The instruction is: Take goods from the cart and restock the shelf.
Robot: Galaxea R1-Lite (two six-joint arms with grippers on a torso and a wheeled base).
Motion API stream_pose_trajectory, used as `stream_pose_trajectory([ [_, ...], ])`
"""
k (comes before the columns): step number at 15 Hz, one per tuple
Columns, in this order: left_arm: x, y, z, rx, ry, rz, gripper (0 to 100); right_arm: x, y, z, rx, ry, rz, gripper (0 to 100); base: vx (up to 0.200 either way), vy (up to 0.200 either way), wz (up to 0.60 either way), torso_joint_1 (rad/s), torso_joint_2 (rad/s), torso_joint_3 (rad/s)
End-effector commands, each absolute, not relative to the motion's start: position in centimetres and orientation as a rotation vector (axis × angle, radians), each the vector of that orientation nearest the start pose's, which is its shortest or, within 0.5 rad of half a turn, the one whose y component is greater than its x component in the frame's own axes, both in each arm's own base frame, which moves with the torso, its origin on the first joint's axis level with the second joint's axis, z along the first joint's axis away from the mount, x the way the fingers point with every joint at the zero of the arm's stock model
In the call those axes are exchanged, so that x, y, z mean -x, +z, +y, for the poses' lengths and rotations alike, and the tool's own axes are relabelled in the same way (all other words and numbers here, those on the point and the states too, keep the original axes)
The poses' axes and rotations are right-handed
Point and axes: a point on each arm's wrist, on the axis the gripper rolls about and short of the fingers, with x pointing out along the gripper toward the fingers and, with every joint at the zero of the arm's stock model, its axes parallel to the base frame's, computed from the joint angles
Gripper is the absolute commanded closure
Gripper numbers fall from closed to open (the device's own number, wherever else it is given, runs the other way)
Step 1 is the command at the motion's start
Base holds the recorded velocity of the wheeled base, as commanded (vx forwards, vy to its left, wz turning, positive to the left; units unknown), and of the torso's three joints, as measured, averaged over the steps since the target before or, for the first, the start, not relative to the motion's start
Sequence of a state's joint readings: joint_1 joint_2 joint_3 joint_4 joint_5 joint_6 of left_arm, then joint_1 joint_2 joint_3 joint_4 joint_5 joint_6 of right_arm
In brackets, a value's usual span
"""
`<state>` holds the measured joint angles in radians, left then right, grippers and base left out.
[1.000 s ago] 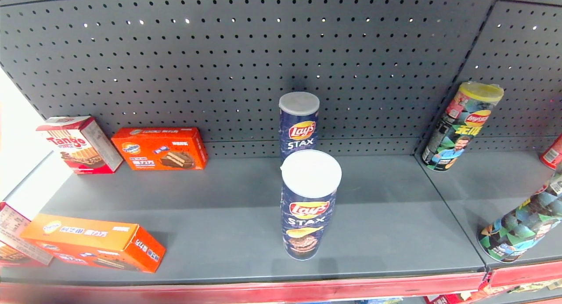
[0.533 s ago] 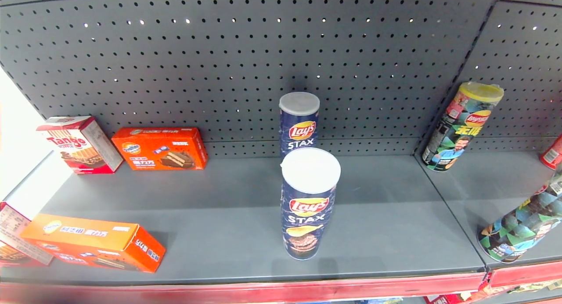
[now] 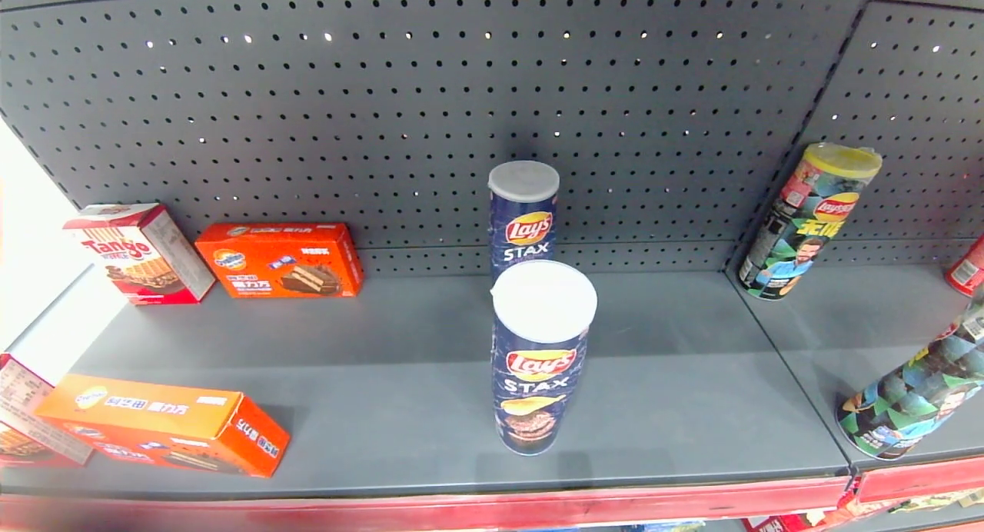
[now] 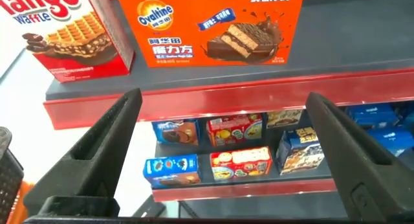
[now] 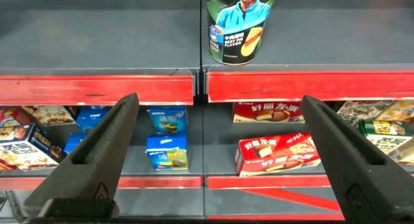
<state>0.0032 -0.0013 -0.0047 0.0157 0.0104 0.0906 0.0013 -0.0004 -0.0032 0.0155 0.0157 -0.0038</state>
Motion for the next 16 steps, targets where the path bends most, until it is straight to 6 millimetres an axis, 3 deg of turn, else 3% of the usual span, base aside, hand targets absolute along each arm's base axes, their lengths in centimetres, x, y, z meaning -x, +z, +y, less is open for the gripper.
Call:
stream_pose_trajectory([
  [1,2.32,7.52,0.01,-0.094,0.012,0.011,0,2.32,7.52,0.03,0.005,0.018,0.011,0,0.0,0.0,0.0,0.0,0.0,0.0],
  [16,2.3,7.59,0.03,-0.011,0.023,0.002,0,2.3,7.52,0.03,0.005,0.017,0.008,0,0.0,0.0,0.0,0.0,0.0,0.0],
])
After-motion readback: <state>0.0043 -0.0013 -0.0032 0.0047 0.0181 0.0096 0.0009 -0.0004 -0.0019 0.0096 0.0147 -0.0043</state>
